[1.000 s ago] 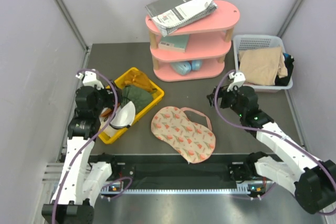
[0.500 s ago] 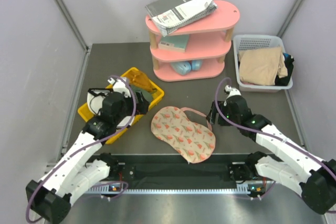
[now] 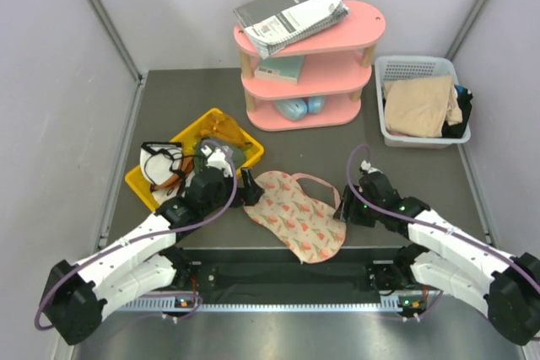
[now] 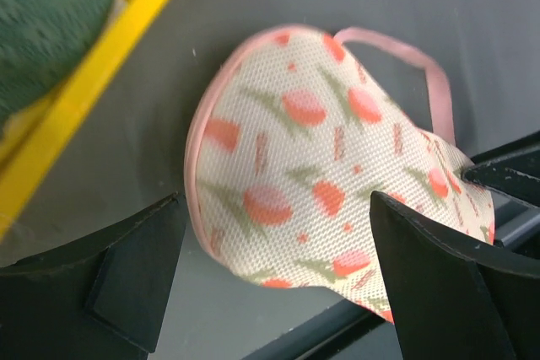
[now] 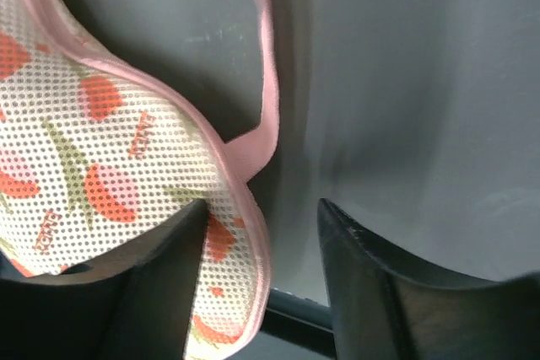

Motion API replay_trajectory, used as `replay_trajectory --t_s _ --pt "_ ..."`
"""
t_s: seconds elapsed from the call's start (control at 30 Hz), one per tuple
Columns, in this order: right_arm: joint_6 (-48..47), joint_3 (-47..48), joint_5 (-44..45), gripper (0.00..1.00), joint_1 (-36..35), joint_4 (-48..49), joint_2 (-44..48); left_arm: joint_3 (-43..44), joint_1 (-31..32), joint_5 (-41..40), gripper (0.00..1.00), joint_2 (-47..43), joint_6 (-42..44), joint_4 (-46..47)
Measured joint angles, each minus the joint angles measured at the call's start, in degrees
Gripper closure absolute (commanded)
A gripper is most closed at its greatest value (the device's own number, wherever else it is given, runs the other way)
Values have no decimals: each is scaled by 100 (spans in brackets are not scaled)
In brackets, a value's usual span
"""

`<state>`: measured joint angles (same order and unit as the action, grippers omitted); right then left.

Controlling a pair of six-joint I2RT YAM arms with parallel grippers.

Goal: Unzip the laundry bag and remove the bra

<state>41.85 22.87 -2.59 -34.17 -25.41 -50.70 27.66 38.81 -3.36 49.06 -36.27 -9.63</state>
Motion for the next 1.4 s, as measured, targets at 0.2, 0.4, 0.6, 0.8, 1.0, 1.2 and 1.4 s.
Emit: replay_trajectory --t_s 0.2,0.4,0.6,0.8,1.0,1.2,1.4 --pt "114 -125 -337 79 -33 448 -385 -586 37 352 5 37 -426 529" --pt "125 -125 -498 100 -46 785 -457 -763 37 400 5 116 -566 931" --pt "-136 149 -332 100 -26 957 -1040 -767 37 457 5 251 -533 1080" --pt "-651 986 -166 100 319 1331 -1993 -761 129 501 6 356 -295 1045" --pt "-1252 2144 -120 100 684 1709 -2955 -730 278 551 6 363 -177 1029" --pt "-1646 2970 -304 98 837 2055 -3797 -479 619 363 6 409 9 822" --pt "-1832 3283 -656 43 1106 2127 -4319 96 1154 -39 6 719 466 647"
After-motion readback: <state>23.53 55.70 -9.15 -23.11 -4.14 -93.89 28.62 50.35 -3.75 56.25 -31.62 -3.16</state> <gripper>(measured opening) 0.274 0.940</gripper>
